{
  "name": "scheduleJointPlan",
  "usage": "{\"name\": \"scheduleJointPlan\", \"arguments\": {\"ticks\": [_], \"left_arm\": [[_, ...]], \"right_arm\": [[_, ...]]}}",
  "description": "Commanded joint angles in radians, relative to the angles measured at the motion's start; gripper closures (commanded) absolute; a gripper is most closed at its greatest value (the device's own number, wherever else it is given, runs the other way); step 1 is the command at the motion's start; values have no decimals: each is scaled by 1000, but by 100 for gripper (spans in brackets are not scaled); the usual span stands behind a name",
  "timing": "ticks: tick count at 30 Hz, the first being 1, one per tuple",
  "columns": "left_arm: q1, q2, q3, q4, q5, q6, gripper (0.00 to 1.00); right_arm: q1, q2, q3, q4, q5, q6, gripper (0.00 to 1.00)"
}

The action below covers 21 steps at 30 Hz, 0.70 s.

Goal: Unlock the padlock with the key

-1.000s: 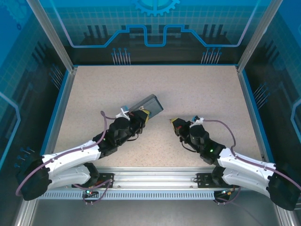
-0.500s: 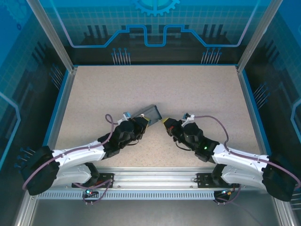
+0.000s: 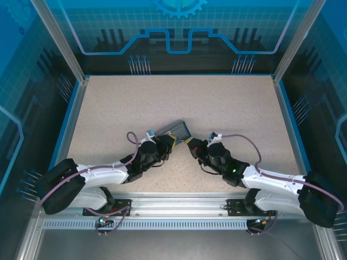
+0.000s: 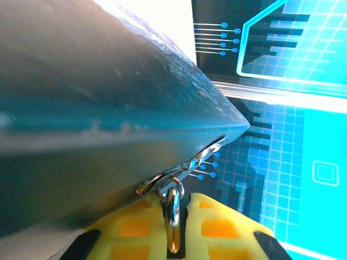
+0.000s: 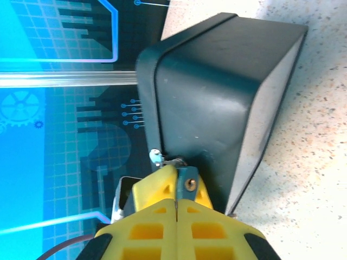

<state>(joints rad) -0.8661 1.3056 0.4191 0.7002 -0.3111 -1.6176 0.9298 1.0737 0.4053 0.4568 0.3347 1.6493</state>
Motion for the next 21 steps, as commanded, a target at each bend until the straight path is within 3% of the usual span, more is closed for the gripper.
{"name": "scheduleJointPlan", "arguments": {"ticks": [1,21], "left_arm": [[-14,4,-4,97,-27,-14,100],[-26,7,0,88,-39,-27,100]], "right_arm": [[18,15,-8,15,53,21,100],[20,83,7,45,79,90,100]]}}
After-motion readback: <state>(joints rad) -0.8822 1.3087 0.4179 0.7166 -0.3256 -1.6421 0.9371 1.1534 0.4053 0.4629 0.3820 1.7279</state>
